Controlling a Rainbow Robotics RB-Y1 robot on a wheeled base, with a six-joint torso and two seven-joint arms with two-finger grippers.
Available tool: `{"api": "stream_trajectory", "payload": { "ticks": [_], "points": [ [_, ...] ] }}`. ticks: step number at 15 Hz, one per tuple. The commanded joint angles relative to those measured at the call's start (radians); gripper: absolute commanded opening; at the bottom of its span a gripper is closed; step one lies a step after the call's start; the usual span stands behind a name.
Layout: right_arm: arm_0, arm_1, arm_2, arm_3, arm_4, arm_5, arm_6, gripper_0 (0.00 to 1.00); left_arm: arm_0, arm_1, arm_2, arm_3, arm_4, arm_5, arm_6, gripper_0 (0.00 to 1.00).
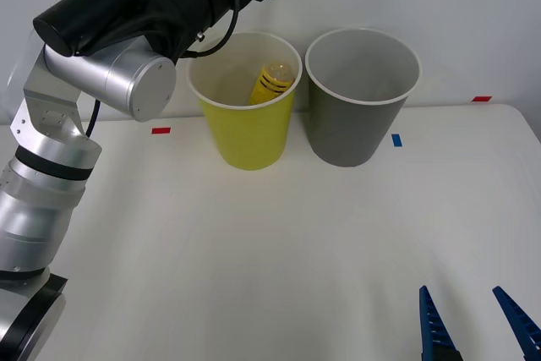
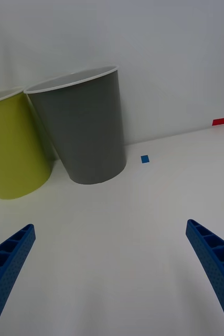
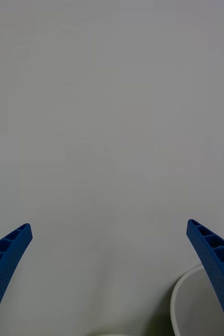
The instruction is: Put cans in the gray bin and PET bottles in the light green bin.
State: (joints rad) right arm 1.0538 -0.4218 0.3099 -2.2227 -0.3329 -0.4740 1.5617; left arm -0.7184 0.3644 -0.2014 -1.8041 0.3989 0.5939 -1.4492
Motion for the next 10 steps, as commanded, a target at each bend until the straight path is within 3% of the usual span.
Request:
{"api": "stream_trajectory", "payload": {
  "ticks": [1,6,10],
  "points": [
    [0.000,0.000,0.000,0.000,0.000,0.000,0.000,1.00,0.017,-0.001,0.088,-0.182,0.001,0.271,-0.069,1.00],
    [0.000,0.000,0.000,0.000,0.000,0.000,0.000,1.00,0.158,-0.015,0.240,-0.305,0.107,0.285,-0.287,1.00],
    [0.000,0.000,0.000,0.000,0.000,0.000,0.000,1.00,0.275,-0.012,0.339,-0.440,0.144,0.379,-0.303,1.00]
  ]
}}
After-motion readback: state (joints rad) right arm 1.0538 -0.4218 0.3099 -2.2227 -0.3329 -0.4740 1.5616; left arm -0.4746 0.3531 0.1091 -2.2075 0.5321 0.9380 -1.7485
